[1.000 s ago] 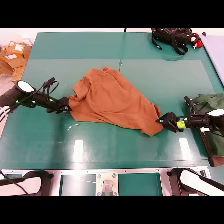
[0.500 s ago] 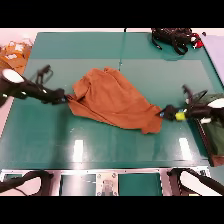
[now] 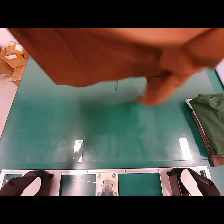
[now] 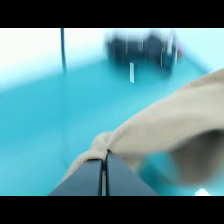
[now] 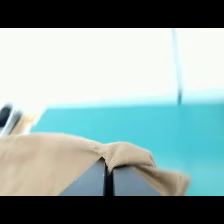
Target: Fold the shirts.
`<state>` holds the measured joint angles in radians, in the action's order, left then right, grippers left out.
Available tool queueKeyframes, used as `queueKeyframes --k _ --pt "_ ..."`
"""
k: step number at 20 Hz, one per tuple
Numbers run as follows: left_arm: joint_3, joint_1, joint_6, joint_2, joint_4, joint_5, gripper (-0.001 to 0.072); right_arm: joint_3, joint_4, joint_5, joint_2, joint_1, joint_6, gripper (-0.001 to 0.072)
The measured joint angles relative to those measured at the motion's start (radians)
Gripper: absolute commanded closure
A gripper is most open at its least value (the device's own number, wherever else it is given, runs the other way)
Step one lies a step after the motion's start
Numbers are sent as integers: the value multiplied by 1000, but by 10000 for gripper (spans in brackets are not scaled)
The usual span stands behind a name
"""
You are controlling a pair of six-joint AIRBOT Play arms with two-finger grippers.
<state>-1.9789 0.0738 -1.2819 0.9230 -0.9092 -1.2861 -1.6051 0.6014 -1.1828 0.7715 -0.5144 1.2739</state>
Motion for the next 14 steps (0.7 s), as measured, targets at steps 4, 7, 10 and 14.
queueKeyframes --k 4,7,10,14 --pt "-150 0 -1 -41 -22 10 686 -145 15 23 -71 -62 23 697" --pt "-112 0 -1 -48 -64 19 686 -145 32 35 -85 -77 30 697" --pt "14 0 8 -23 -83 40 686 -37 7 44 -72 -82 23 697" --pt "194 -7 43 119 -76 86 685 230 -41 101 22 -19 -69 696"
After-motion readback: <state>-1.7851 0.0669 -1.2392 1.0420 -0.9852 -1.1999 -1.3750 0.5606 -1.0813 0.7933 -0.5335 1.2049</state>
